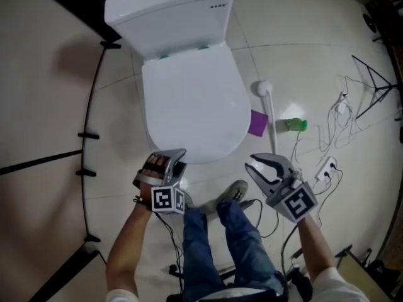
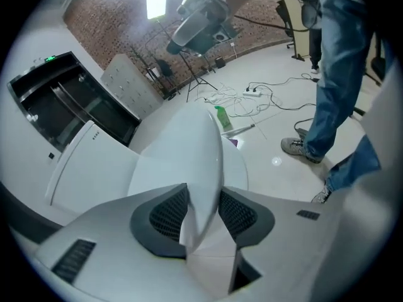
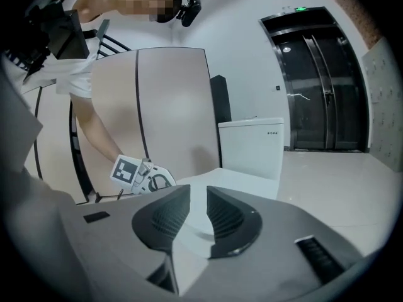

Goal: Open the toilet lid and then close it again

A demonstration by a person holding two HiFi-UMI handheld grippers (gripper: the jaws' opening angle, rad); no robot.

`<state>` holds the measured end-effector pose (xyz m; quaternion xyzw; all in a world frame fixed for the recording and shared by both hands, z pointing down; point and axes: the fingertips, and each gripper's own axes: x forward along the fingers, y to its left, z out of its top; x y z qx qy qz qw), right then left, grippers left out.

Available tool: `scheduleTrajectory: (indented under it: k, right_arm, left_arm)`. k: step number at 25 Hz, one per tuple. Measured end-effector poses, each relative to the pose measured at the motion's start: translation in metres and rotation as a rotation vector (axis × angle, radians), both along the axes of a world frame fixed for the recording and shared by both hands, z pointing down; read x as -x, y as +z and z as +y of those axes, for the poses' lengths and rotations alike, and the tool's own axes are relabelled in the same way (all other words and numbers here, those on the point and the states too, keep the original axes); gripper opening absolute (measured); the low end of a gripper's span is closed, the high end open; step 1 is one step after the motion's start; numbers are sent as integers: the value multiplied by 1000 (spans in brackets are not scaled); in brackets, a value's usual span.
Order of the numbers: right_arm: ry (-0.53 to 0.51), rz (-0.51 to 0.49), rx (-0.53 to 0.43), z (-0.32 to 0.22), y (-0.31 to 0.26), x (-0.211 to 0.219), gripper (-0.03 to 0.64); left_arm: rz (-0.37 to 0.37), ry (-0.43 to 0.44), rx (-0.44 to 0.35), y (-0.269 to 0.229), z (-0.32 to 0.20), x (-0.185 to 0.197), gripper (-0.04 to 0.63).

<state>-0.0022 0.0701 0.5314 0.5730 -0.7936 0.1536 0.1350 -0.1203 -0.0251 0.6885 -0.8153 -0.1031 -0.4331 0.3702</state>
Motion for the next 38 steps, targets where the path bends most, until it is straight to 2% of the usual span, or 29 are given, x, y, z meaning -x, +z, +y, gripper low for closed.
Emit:
scheduleTrajectory:
  k: [4, 7, 13, 15, 19, 21, 24, 27, 30, 32, 35, 38]
  right_arm:
    - [-9, -15, -13, -5, 16, 29, 84]
    - [-14, -9, -3, -5, 25, 42, 84]
    - [-6, -5, 2, -4, 38, 51, 84]
    - [10, -23, -1, -4, 39, 53, 86]
    - [4, -12, -1, -2, 33, 53, 86]
    - [-1, 7, -4, -3, 25, 52, 86]
    - [-3, 41, -11, -6, 8, 46, 86]
    - [-5, 90, -26, -6, -28, 38, 86]
    - [35, 115, -87, -10, -83, 33, 86]
    - [73, 123, -135, -13, -124, 30, 86]
    - [137, 136, -173, -11, -178, 24, 86]
    - [229, 108, -226, -2, -227, 21, 86]
  left_arm:
    - [-7, 30, 1, 40, 8, 6, 173]
    - [-58, -7, 131, 58, 15, 7, 186]
    - [-179, -94, 284, 98, 17, 11, 196]
    - [-177, -110, 331, 100, 17, 11, 196]
    - [-125, -170, 456, 87, 22, 7, 196]
    - [-35, -211, 518, 63, 24, 3, 196]
    - [165, -291, 629, -2, 27, -2, 196]
    - [393, -386, 779, -99, 24, -3, 196]
    - [624, -423, 937, -202, 9, -3, 195]
    - [709, -426, 962, -263, 1, -1, 195]
    - [801, -391, 943, -345, -2, 3, 195]
    - [899, -378, 975, -413, 7, 16, 195]
